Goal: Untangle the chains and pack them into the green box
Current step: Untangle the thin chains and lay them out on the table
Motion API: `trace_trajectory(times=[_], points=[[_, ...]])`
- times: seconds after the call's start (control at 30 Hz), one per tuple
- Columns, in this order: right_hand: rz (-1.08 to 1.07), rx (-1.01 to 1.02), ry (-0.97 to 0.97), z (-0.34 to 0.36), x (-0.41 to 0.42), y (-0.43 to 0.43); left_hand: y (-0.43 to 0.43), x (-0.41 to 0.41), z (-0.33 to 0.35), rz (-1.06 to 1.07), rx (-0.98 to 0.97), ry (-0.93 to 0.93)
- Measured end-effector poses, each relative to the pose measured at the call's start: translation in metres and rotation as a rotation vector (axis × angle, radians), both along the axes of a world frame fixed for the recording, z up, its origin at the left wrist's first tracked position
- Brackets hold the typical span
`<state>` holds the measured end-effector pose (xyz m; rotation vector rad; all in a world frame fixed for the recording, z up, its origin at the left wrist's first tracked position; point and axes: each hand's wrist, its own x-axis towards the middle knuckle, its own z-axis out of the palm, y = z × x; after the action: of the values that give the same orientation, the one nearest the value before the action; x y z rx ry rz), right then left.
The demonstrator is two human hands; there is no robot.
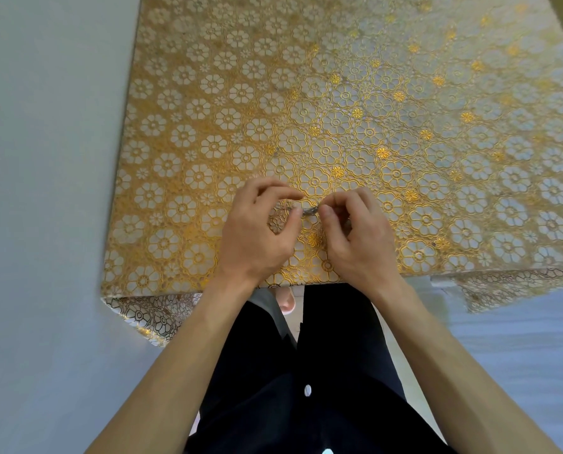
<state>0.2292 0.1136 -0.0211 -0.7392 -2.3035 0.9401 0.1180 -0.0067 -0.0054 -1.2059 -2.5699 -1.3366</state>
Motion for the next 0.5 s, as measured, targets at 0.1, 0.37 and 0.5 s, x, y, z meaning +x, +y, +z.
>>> trace_trajectory(times=[0.1, 0.37, 0.5], points=[[0.006, 0.006, -0.005, -0.0005, 0.0002, 0.0007, 0.0024, 0.0008, -0.0035, -0.035, -0.036, 0.032], [0.037, 0.002, -0.022, -0.0014, 0.0008, 0.0008, 0.0021, -0.0001, -0.0048, -0.064, -0.030, 0.043], [0.045, -0.007, -0.019, -0.0011, 0.0007, 0.0009, 0.0004, 0.0003, -0.0047, -0.091, -0.029, 0.014]])
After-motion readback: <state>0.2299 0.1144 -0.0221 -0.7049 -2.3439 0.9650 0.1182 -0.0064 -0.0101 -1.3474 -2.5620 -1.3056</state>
